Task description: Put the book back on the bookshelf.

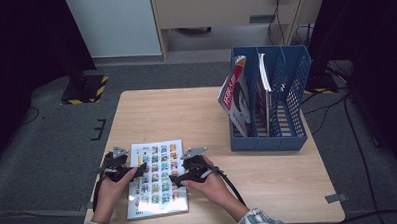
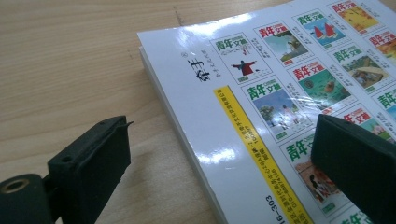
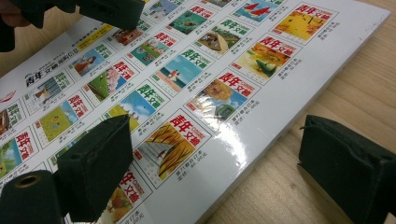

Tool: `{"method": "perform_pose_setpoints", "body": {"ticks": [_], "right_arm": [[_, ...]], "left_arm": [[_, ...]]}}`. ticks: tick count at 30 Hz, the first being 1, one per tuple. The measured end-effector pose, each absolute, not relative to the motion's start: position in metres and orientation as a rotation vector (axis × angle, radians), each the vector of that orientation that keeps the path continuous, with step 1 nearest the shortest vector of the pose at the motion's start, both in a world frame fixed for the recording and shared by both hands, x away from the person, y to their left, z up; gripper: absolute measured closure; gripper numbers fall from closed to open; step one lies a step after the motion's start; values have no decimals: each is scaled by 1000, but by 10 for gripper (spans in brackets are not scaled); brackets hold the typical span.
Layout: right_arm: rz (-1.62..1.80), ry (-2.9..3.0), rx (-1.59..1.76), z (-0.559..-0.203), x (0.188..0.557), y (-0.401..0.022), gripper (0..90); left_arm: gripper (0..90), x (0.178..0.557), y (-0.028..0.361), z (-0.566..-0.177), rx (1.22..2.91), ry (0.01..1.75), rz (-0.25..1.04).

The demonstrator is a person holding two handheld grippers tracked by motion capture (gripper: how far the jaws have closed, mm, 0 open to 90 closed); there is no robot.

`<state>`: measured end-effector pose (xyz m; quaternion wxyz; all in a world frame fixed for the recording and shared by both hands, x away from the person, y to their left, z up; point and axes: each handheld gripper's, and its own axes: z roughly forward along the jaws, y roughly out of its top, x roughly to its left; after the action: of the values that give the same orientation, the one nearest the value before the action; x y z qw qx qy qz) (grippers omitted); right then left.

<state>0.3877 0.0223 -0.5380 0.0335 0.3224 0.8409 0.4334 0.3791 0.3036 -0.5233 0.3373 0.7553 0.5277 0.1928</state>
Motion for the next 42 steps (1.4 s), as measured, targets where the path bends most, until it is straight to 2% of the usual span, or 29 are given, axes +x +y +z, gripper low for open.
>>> {"method": "perform_pose_setpoints", "body": {"ticks": [7,18,25,33,36,39,42], "right_arm": [[1333,2590,988,-538,387,22,94],[1333,2601,977,-538,386,23,91],[1327,2602,972,-538,385,25,81],[1312,2603,976,-538,384,25,54],[1312,2603,976,-538,384,25,54],[1310,2604,972,-538,384,25,54],[1314,2602,969,-538,384,24,54]], "left_arm": [[43,380,303,-528,1907,1440,372],[44,381,296,-528,1924,1404,355],[205,381,305,-524,1822,1481,313],[358,372,308,-506,1751,1419,335],[391,370,308,-503,1748,1385,313],[443,371,300,-509,1780,1345,162],[410,372,288,-509,1866,1337,238]]}}
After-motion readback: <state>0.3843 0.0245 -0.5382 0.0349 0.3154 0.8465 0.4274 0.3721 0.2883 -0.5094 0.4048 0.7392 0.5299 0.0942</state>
